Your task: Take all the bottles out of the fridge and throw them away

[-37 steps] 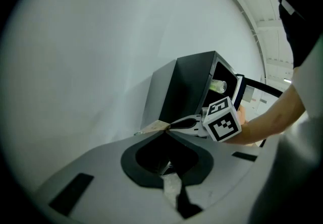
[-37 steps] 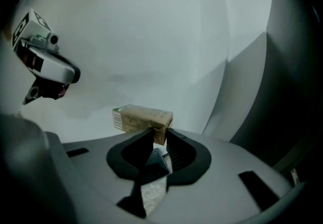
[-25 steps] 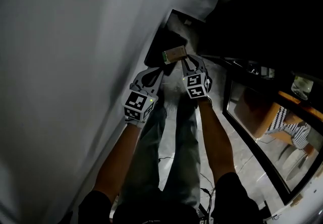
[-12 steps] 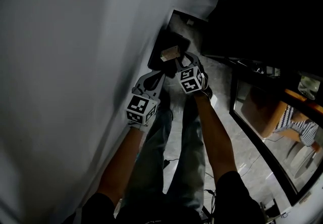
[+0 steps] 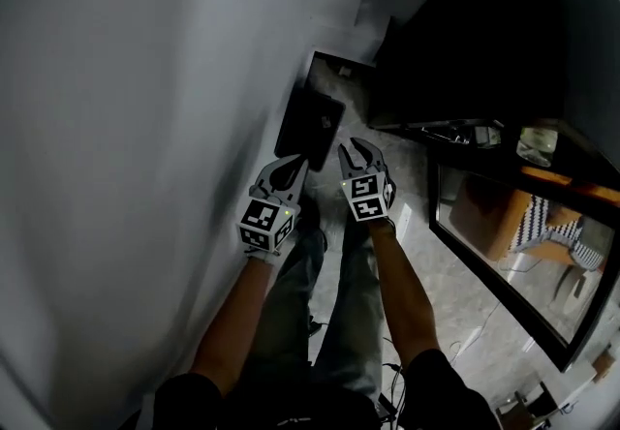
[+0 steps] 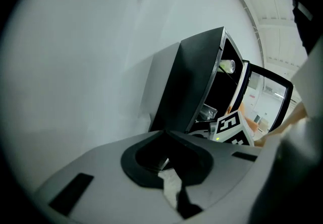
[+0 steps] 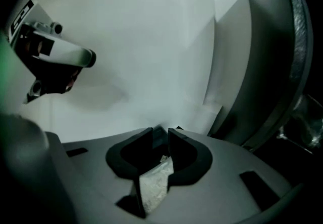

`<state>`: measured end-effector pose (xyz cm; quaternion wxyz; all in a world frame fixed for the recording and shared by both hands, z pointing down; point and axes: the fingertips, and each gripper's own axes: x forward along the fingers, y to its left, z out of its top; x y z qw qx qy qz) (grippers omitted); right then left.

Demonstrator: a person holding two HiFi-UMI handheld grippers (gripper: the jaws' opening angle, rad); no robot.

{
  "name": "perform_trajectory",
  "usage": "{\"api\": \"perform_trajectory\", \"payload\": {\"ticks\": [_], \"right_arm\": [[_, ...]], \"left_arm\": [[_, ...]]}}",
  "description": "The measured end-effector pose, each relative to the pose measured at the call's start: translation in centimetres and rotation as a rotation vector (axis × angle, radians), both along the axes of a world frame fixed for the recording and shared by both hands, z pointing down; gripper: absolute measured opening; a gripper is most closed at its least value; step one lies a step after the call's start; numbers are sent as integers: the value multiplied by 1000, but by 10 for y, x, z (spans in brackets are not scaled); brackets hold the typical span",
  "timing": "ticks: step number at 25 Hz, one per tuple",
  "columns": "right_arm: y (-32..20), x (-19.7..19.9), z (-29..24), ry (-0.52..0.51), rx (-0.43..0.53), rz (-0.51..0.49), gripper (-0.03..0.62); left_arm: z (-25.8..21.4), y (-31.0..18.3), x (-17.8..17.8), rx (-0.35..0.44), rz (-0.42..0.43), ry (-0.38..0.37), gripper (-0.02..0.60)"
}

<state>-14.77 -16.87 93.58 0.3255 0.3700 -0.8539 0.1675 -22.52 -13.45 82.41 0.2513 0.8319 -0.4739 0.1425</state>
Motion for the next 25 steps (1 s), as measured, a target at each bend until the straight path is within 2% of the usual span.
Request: {"api": "perform_trajectory", "payload": {"ticks": [2,5,11,16,19,25], "right_arm": [[2,15,-35,-12,13,63,58],[16,33,-88,-40,11,130,9],[46,68,-204,-134,37,222,9],[53,111,-293,-151,122,319,9],[65,136,-337,-160,159,367,9],[62,187,-409,-162,237,386,9]], "left_arm": [[-24,-4,9,13,13,11,5],[-63,0,28,18,40,32,5],[-148,15,66,49,108,68,5],[-217,19,94,101,153,110,5],[-248,24,112,104,169,124,5],[-305,16,171,153,237,128,5]]}}
